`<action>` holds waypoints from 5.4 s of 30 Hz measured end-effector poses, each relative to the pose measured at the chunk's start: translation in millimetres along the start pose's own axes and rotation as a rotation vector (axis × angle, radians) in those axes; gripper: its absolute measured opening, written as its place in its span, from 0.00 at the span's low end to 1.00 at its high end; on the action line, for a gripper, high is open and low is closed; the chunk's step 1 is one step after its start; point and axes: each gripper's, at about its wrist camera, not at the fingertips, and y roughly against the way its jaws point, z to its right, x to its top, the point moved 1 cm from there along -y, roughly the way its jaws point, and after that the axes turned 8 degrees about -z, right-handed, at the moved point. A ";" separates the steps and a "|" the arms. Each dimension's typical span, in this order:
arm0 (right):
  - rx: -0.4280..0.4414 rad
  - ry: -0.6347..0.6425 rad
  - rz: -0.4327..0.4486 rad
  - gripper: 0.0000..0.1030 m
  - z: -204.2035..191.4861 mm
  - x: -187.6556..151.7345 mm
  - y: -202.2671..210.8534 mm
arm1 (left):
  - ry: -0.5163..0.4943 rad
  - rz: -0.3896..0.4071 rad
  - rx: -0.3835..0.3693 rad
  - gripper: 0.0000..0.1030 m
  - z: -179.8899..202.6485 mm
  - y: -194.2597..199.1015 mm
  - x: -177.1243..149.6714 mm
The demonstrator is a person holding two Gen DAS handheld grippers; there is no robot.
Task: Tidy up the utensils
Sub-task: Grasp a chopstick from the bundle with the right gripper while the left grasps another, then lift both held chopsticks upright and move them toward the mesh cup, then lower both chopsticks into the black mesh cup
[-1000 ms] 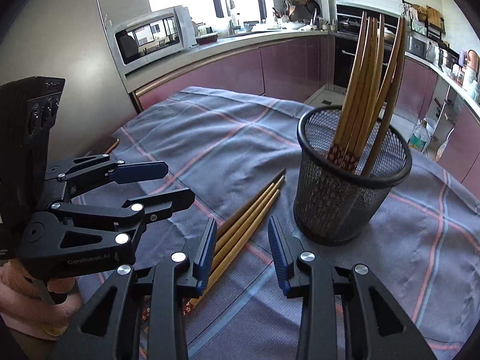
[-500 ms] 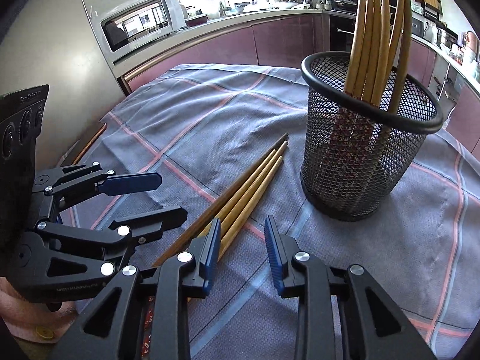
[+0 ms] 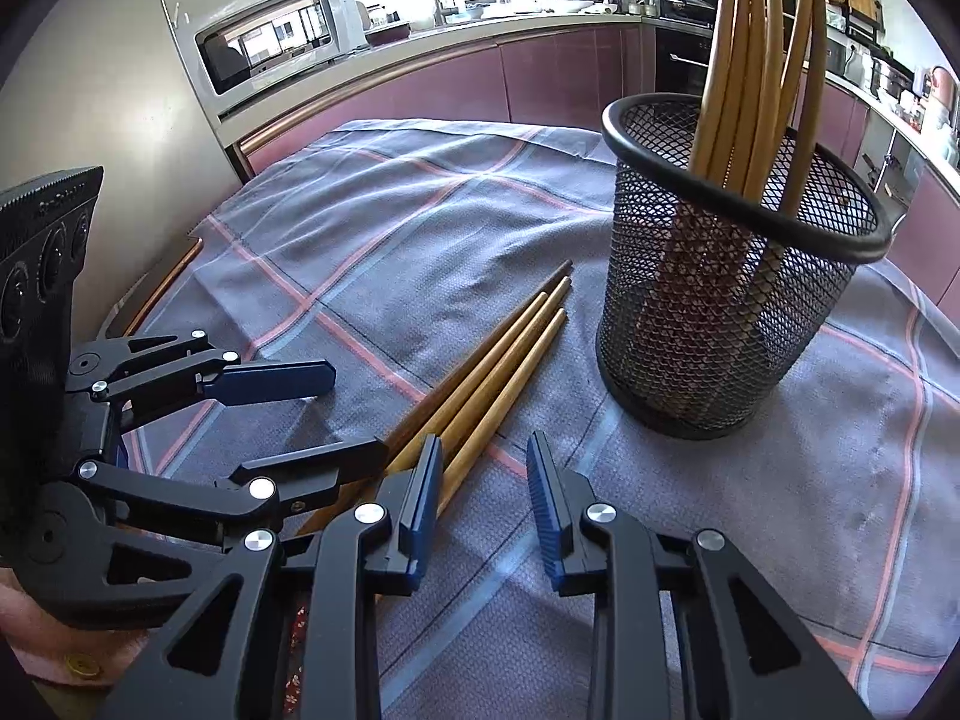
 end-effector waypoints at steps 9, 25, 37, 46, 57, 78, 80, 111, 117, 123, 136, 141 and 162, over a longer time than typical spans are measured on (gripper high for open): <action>-0.012 -0.007 -0.008 0.21 0.7 2.5 -4.2 | -0.011 -0.006 -0.015 0.35 2.4 -2.1 2.3; -0.010 -0.028 0.003 0.21 1.6 6.0 -5.8 | -0.014 -0.019 -0.006 0.22 6.9 -11.1 9.4; 0.029 -0.082 0.021 0.08 9.3 7.1 -6.2 | 0.006 -0.023 -0.006 0.09 7.5 -13.3 11.9; 0.073 -0.113 0.048 0.06 13.6 5.4 3.1 | 0.032 -0.013 -0.045 0.07 3.7 -2.3 9.7; 0.102 -0.090 0.095 0.05 10.7 3.7 21.4 | 0.050 0.024 -0.063 0.07 -1.9 14.9 11.6; 0.126 -0.082 0.211 0.05 13.3 2.7 61.7 | 0.039 0.120 -0.067 0.07 3.3 55.2 14.3; 0.123 -0.081 0.222 0.05 13.6 2.8 65.9 | 0.038 0.129 -0.070 0.07 3.6 58.1 15.4; 0.066 -0.065 0.405 0.05 26.1 20.4 128.6 | 0.016 0.276 -0.099 0.07 15.8 107.3 42.0; 0.054 -0.050 0.419 0.05 25.9 26.4 135.0 | 0.015 0.303 -0.118 0.07 17.9 112.2 50.8; 0.030 -0.023 0.441 0.05 22.8 33.7 145.5 | 0.025 0.337 -0.142 0.07 17.6 118.8 67.2; -0.023 -0.017 0.528 0.05 37.1 58.0 177.9 | 0.058 0.428 -0.214 0.07 20.4 126.1 121.1; -0.057 -0.019 0.563 0.05 45.7 66.3 192.2 | 0.080 0.462 -0.227 0.07 19.7 120.9 137.7; -0.083 -0.066 0.496 0.05 75.5 75.3 143.0 | 0.142 0.545 -0.062 0.08 32.1 51.9 184.6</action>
